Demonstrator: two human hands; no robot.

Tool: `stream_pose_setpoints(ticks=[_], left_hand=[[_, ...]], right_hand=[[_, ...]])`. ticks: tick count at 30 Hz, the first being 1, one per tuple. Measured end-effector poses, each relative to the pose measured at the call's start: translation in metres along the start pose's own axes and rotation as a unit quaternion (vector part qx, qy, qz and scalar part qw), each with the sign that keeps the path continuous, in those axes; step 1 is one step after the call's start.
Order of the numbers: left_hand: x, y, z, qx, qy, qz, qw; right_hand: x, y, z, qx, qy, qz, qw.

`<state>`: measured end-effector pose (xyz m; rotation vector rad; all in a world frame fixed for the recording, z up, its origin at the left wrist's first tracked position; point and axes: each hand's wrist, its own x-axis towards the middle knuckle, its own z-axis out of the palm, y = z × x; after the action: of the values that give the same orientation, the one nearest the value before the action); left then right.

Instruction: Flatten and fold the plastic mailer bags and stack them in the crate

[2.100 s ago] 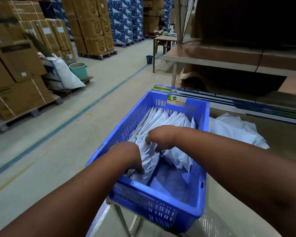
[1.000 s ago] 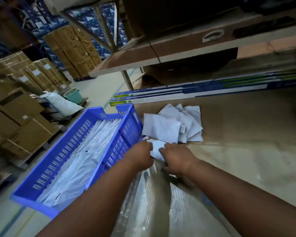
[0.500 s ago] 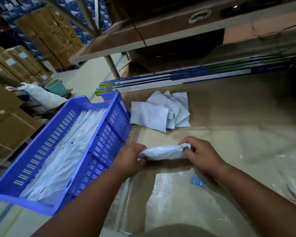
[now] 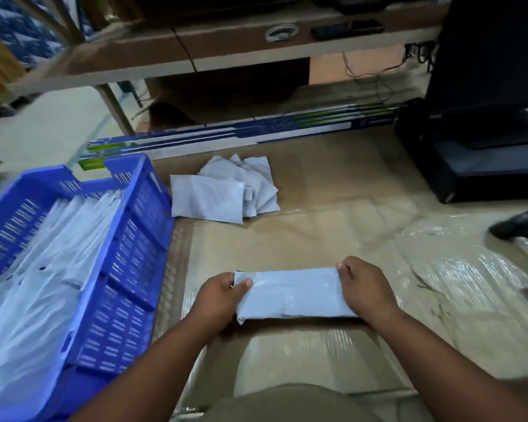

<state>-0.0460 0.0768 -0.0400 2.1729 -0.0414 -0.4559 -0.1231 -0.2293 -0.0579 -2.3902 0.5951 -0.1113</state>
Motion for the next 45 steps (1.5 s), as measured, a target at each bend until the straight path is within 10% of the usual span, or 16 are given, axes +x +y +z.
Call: stream_pose_setpoints(ticks=[6,10,14,25,30,40,45], left_hand=[[-0.007,-0.003,-0.003,0.169,0.083,0.025,0.982],[-0.018,0.003,0.004,0.28,0.189,0.264,0.903],[-0.009,0.005,0.052,0.321,0.082,0.407,0.851],[-0.006,-0.011,0.081,0.404,0.02,0.358,0.841],[-0.01,-0.003,0.078,0.417,0.012,0.335,0.845],[-0.007,0.027,0.092,0.498,-0.024,0.449,0.742],[-0.008,0.018,0.098,0.495,-0.031,0.428,0.755]], right_hand=[[-0.018,0.001,-0.015,-0.001,0.045,0.044,0.998],[-0.026,-0.016,-0.026,-0.067,0.121,-0.124,0.983],[-0.044,-0.034,0.015,-0.148,0.009,-0.235,0.961],[-0.029,-0.003,0.036,-0.204,-0.113,-0.263,0.936],[-0.043,-0.002,0.028,-0.218,-0.053,-0.215,0.95],[-0.059,0.003,0.043,-0.267,-0.075,-0.221,0.935],[-0.059,0.002,0.043,-0.266,-0.076,-0.221,0.935]])
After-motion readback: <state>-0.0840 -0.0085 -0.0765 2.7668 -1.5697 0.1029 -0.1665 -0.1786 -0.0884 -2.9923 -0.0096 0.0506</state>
